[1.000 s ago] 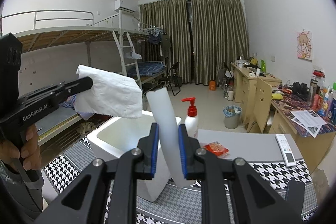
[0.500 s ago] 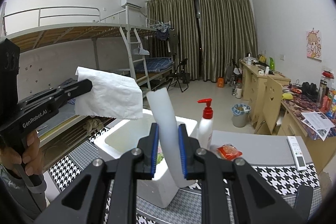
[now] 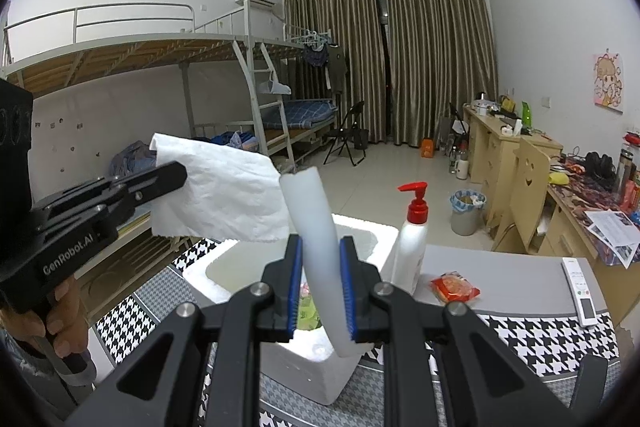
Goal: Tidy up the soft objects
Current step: 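Carry the tissue and foam roll with both grippers over the foam box, then lower the tissue into the foam box and open the left gripper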
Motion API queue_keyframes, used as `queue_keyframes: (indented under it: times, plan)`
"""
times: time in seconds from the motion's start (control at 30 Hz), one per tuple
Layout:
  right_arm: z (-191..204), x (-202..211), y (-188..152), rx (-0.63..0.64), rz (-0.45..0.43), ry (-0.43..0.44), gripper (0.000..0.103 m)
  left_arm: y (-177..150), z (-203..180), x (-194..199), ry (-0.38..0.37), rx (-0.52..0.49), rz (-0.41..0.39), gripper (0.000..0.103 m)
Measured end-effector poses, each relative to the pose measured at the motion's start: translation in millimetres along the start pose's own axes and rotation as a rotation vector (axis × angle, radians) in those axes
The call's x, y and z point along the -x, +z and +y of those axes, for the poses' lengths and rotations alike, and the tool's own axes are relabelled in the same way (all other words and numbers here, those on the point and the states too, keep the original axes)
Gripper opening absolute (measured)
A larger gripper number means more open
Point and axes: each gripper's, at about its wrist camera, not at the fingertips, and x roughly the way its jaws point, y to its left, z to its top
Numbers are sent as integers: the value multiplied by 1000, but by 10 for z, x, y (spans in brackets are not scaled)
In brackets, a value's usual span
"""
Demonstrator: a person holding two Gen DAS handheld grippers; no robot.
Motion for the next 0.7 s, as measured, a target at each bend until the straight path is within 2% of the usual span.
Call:
queue_keyframes:
  times: [0.7]
  plan:
    - [-38,-65,-18,-1,25,-14,22,-147,48,-386,-36,11,101,1]
